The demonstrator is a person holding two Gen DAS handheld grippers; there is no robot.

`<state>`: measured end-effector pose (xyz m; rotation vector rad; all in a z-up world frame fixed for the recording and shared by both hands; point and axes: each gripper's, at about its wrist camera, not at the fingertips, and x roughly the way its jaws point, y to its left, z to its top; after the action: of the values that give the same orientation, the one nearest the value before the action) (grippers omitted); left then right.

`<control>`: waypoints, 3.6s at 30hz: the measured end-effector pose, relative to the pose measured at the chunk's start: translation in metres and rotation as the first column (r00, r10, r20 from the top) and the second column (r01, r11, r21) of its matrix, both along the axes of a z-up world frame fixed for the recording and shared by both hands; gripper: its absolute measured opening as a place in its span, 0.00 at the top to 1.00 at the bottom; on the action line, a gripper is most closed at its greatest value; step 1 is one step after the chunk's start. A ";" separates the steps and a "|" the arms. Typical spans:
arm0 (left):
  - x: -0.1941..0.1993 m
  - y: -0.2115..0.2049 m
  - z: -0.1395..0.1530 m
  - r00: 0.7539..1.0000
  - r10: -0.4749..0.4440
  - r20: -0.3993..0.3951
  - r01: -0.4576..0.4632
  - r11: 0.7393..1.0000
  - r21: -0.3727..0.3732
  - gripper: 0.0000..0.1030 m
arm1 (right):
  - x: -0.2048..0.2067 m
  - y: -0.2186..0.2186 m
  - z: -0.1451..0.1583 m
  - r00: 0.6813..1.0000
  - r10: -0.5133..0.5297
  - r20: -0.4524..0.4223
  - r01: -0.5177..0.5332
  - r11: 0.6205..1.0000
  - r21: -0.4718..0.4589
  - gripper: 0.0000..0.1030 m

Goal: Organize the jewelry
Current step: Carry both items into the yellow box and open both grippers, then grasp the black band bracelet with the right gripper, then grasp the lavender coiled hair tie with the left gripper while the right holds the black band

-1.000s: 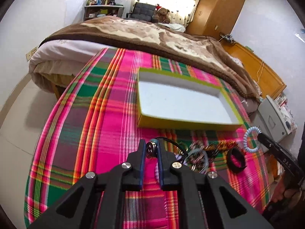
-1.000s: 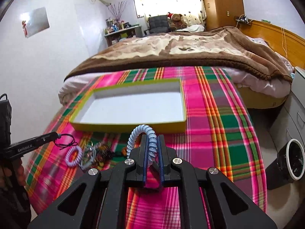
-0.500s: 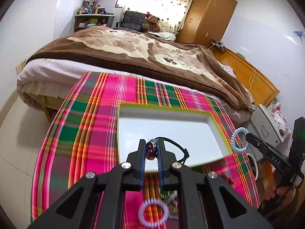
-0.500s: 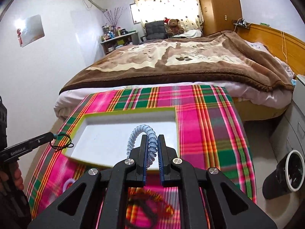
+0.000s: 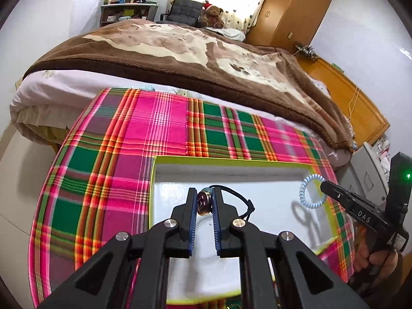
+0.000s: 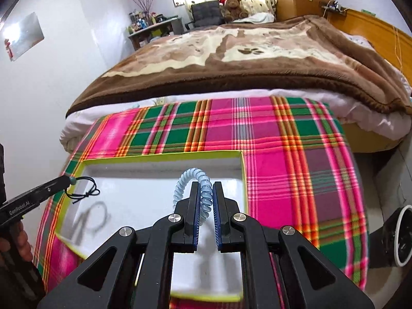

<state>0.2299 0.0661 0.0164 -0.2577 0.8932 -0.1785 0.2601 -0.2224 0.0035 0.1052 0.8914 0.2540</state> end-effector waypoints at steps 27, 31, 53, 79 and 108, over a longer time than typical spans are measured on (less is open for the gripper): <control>0.006 -0.004 -0.024 0.997 0.007 -0.082 -0.001 0.997 0.076 0.61 | 0.009 0.022 -0.015 0.999 0.040 0.026 -0.034 0.981 -0.190 0.77; 0.000 -0.003 -0.018 0.997 0.006 -0.073 -0.002 0.998 0.058 0.58 | 0.002 0.020 -0.006 0.998 0.037 0.042 -0.030 0.987 -0.159 0.74; -0.122 0.019 -0.005 0.999 0.043 0.009 -0.042 0.999 -0.012 0.47 | -0.130 -0.016 0.003 0.997 0.007 0.079 -0.002 0.998 -0.058 0.67; -0.174 0.009 -0.036 0.996 -0.020 -0.086 0.017 0.999 -0.031 0.38 | -0.166 -0.004 -0.037 0.998 0.005 -0.056 -0.007 0.999 -0.033 0.67; -0.148 -0.020 -0.041 0.997 -0.025 -0.073 0.045 0.957 0.288 0.71 | -0.178 -0.023 -0.028 0.999 -0.033 -0.011 0.033 0.998 0.057 0.86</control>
<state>0.0817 0.0458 -0.0247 0.0256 0.9796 -0.0703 0.0821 -0.2457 -0.0245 0.1746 0.8919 0.2484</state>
